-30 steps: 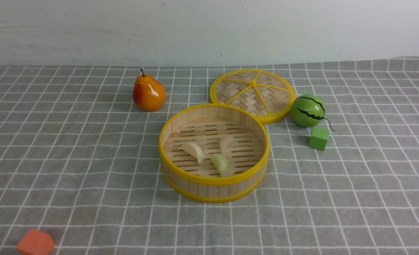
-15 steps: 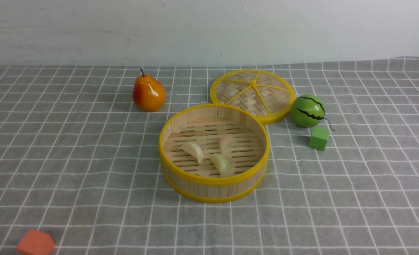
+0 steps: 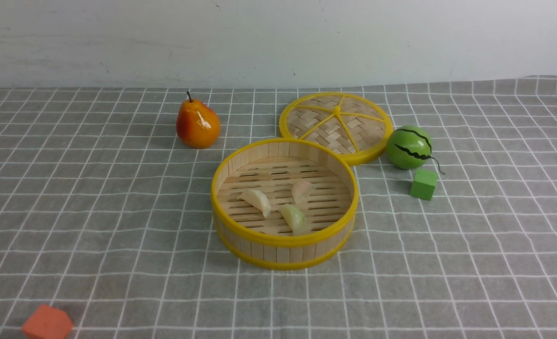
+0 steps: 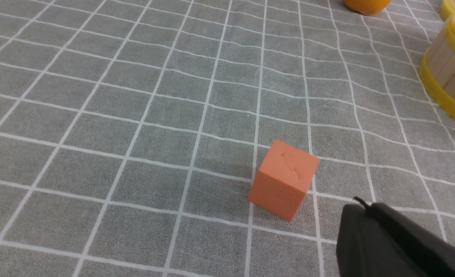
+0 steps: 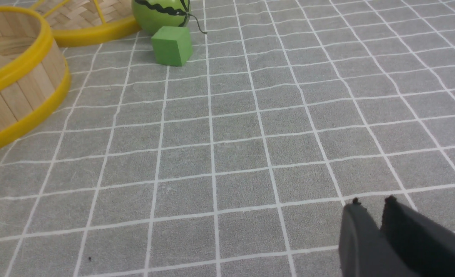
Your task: Put the dumplings into the steamer on the table with the grey tablecloth.
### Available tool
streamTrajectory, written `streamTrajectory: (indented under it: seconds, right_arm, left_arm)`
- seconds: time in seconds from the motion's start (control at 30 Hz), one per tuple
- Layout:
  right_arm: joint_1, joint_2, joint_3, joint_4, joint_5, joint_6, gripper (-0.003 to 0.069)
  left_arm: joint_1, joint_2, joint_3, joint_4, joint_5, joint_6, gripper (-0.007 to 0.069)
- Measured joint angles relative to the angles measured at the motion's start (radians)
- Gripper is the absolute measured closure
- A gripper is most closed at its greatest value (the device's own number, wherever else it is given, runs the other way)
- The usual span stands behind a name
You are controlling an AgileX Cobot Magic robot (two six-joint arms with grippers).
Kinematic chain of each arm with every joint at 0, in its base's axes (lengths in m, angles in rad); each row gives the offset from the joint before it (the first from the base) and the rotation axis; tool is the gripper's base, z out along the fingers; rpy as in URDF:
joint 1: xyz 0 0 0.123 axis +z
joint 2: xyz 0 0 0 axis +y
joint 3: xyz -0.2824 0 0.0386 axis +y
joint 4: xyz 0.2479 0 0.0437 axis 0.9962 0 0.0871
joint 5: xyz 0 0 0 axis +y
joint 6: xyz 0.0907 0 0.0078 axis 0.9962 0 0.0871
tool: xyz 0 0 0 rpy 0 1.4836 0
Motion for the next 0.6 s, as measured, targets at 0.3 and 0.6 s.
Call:
streamTrajectory:
  seconds: [0.3, 0.6]
  right_arm:
    - [0.0, 0.0, 0.0, 0.0, 0.0, 0.0, 0.0561]
    - [0.0, 0.0, 0.0, -0.001, 0.0, 0.0, 0.0547]
  left_arm:
    - [0.0, 0.0, 0.0, 0.0, 0.0, 0.0, 0.0631]
    - [0.0, 0.0, 0.0, 0.0, 0.0, 0.0, 0.0622]
